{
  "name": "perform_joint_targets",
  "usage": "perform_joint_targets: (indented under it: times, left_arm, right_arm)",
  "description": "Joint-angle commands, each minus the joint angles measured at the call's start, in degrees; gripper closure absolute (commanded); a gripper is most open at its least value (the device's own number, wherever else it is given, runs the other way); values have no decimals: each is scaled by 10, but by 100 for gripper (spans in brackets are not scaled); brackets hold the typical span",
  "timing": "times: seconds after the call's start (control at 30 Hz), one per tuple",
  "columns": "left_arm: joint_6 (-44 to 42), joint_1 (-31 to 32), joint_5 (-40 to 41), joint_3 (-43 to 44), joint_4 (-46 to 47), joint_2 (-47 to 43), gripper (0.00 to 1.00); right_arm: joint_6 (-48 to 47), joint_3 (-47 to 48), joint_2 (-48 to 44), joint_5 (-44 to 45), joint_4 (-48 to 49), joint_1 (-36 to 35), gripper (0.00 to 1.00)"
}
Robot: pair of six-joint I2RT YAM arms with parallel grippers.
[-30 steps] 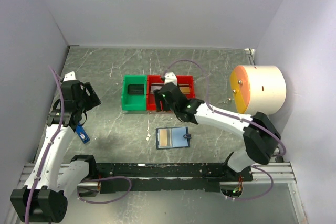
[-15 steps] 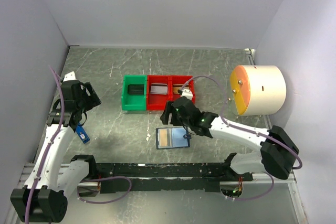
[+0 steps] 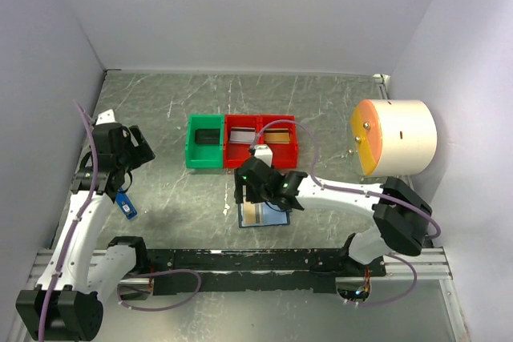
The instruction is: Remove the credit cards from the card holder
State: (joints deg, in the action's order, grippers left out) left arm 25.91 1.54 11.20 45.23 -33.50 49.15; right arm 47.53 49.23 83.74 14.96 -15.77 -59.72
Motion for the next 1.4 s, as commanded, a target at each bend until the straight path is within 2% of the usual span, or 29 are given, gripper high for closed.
perform_joint_targets:
  times: [0.0, 0.27, 0.8, 1.17, 1.23, 1.37]
  left_arm:
    - [0, -4, 2, 1, -8, 9, 11]
    - [-1, -4, -2, -2, -5, 5, 11]
    - [-2, -4, -10, -2, -5, 3, 12]
    - [-5, -4, -31, -6, 0, 2, 12]
    - [-7, -4, -44, -7, 3, 2, 12]
    - [-8, -4, -102, -12, 13, -2, 14]
  right_arm:
    - [23, 14, 30, 44, -44, -23, 29]
    - [46, 16, 80, 35, -38, -33, 38]
    - [90, 27, 118, 82, -114, -40, 32]
    - [90, -25, 86, 14, -11, -37, 44]
    - [90, -33, 82, 5, 0, -34, 44]
    - [93, -59, 66, -11, 28, -24, 51]
